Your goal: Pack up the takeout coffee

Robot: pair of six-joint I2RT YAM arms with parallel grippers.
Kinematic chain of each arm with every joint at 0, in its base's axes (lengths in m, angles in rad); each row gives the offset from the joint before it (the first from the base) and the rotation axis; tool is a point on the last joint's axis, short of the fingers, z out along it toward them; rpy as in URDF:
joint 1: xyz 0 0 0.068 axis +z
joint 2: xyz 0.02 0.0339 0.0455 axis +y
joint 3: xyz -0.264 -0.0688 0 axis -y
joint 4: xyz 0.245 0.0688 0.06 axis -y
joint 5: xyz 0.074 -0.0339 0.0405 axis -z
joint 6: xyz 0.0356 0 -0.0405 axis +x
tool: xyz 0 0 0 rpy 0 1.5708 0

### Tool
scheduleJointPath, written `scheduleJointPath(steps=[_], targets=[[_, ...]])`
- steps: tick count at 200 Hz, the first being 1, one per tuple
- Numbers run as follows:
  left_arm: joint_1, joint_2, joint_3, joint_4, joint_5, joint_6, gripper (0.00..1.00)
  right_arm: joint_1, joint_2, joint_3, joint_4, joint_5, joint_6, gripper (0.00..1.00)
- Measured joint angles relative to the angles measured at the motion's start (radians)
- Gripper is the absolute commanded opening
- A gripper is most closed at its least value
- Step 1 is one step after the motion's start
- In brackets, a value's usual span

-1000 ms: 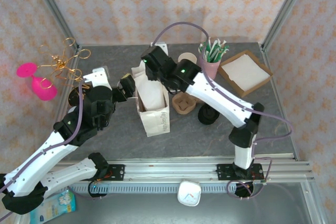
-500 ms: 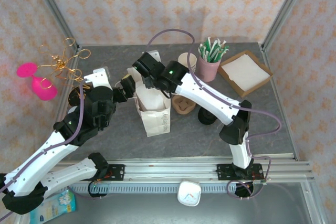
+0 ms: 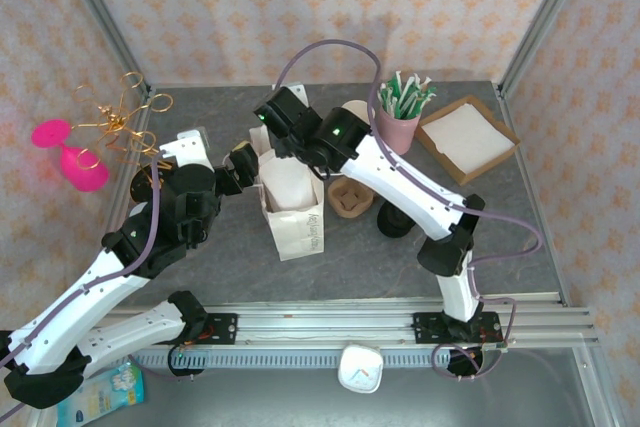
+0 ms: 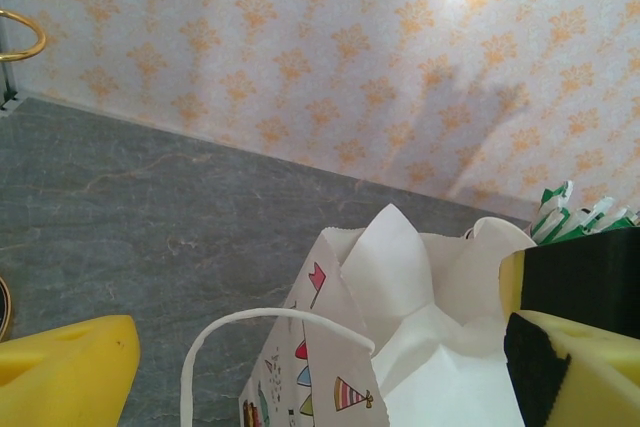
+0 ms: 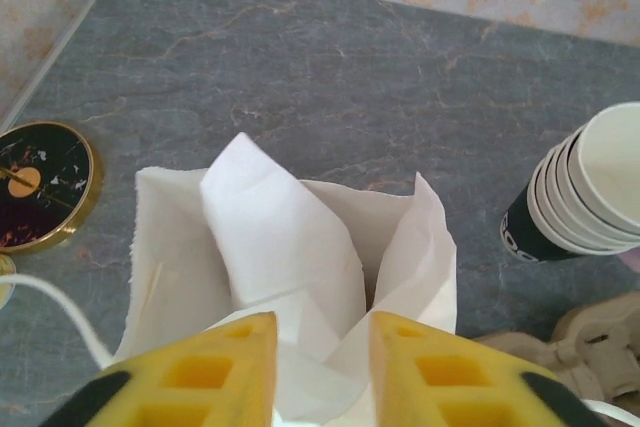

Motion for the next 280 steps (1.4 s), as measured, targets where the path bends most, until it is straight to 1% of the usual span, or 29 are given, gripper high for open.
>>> scheduleJointPath(steps=[11,27,59,72,84,89,98,115,137,143,152,171,189,208,230,245,255,267,280], targets=[[0.0,0.0,0.0,0.0,-0.002,-0.007,0.95,-0.006,0.008,-0.006,-0.002,-0.004,0.005,0.19],[0.0,0.0,0.0,0.0,-0.008,-0.015,0.95,-0.008,0.014,-0.031,-0.005,-0.01,0.015,0.19],[0.0,-0.001,-0.013,-0.001,-0.024,-0.031,0.95,0.008,0.067,-0.029,-0.042,-0.01,0.021,0.25],[0.0,-0.002,-0.027,-0.004,-0.039,-0.045,0.95,0.013,0.084,-0.016,-0.05,-0.011,0.025,0.36],[0.0,-0.005,-0.045,-0.016,-0.052,-0.063,0.95,0.013,0.082,-0.015,-0.049,-0.011,0.018,0.4],[0.0,-0.008,-0.054,-0.021,-0.061,-0.071,0.95,0.013,0.075,-0.015,-0.043,-0.012,0.014,0.42],[0.0,-0.014,-0.073,-0.027,-0.07,-0.087,0.96,0.008,0.06,-0.015,-0.034,-0.024,0.02,0.51],[0.008,-0.03,-0.114,-0.042,-0.092,-0.122,0.99,-0.011,0.016,-0.016,-0.013,-0.046,0.013,0.62],[0.027,-0.046,-0.173,-0.048,-0.101,-0.156,0.99,-0.054,-0.097,-0.077,0.048,-0.051,0.015,0.83],[0.03,-0.05,-0.191,-0.048,-0.102,-0.161,0.99,-0.074,-0.14,-0.111,0.07,-0.055,0.017,0.91],[0.032,-0.054,-0.216,-0.047,-0.103,-0.164,0.99,-0.11,-0.21,-0.177,0.107,-0.06,0.035,1.0],[0.04,-0.05,-0.261,-0.036,-0.111,-0.164,0.99,-0.212,-0.377,-0.383,0.207,-0.042,0.043,1.0],[0.067,-0.049,-0.311,0.003,-0.12,-0.149,0.99,-0.355,-0.562,-0.668,0.354,0.004,0.058,1.0],[0.136,-0.049,-0.38,0.064,-0.121,-0.13,0.99,-0.54,-0.746,-0.99,0.518,0.085,0.073,1.0],[0.228,-0.049,-0.467,0.154,-0.125,-0.099,0.99,-0.737,-0.911,-1.333,0.704,0.163,0.076,1.0],[0.293,-0.046,-0.528,0.219,-0.121,-0.076,0.99,-0.845,-0.954,-1.508,0.806,0.184,0.076,1.0],[0.346,-0.037,-0.564,0.264,-0.11,-0.059,0.99,-0.892,-0.953,-1.593,0.876,0.189,0.076,1.0],[0.404,-0.028,-0.608,0.323,-0.095,-0.038,0.99,-0.92,-0.934,-1.679,0.958,0.195,0.069,1.0],[0.455,-0.013,-0.651,0.385,-0.08,-0.012,0.99,-0.929,-0.905,-1.752,1.042,0.196,0.057,1.0]])
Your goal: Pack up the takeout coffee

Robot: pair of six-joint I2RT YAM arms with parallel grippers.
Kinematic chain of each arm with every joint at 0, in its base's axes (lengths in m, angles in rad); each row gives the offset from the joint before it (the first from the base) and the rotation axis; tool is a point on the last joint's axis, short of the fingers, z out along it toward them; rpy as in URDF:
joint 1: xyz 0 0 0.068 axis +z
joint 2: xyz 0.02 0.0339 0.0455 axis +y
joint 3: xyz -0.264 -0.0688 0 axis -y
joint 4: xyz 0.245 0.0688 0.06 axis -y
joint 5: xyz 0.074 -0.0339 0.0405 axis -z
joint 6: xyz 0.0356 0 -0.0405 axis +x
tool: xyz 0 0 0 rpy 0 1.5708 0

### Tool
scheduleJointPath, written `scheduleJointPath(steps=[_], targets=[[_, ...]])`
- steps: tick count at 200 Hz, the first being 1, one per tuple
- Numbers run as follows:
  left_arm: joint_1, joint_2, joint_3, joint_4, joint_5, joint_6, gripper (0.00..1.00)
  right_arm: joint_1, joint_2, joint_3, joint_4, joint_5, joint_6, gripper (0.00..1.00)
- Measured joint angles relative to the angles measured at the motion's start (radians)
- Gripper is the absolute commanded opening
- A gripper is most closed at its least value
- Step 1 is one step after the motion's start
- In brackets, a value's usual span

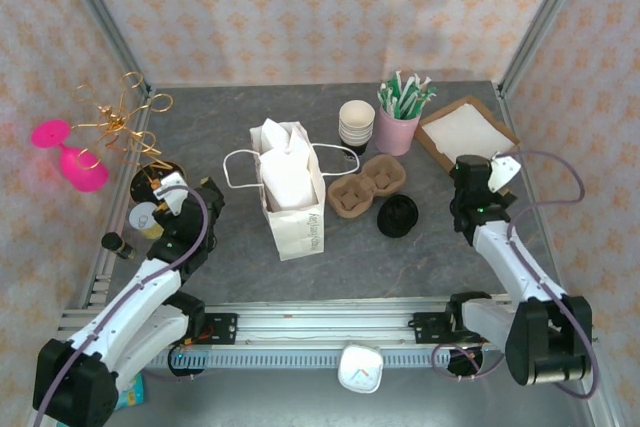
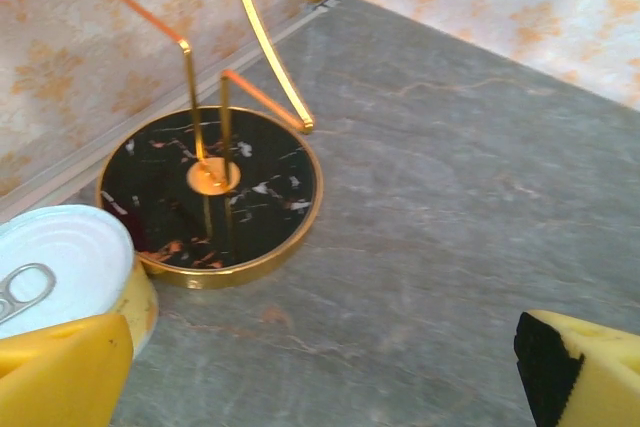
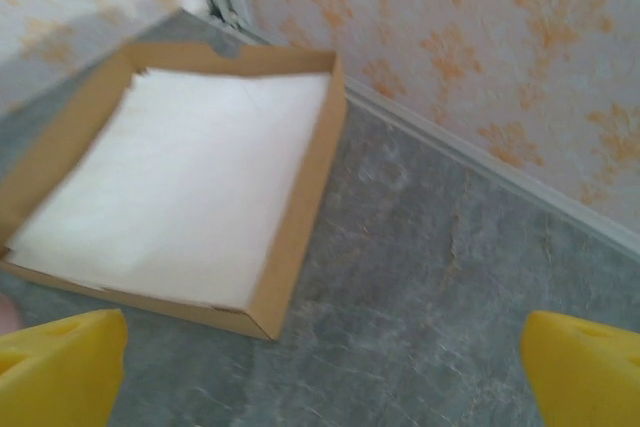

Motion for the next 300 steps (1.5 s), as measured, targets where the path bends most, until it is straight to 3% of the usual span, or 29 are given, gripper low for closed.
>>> scheduleJointPath(steps=[59,117,166,219,300], targets=[[0.092,0.174,-0.072,0.355,0.06,0.201,0.99,-0.029,0.154,-0.247,0.479,-0.025,-0.114,1.0],[0.152,0.507,-0.119,0.801,0.151,0.393,1.0,-0.031,0.349,-0.251,0.862,-0.213,-0.253,1.0],[0.18,0.643,-0.162,1.191,0.311,0.515,1.0,-0.032,0.428,-0.349,1.204,-0.381,-0.342,1.0],[0.246,0.735,-0.198,1.362,0.426,0.519,1.0,-0.032,0.452,-0.354,1.241,-0.414,-0.369,0.99],[0.248,0.735,-0.198,1.404,0.437,0.519,1.0,-0.032,0.452,-0.352,1.245,-0.436,-0.381,1.0]])
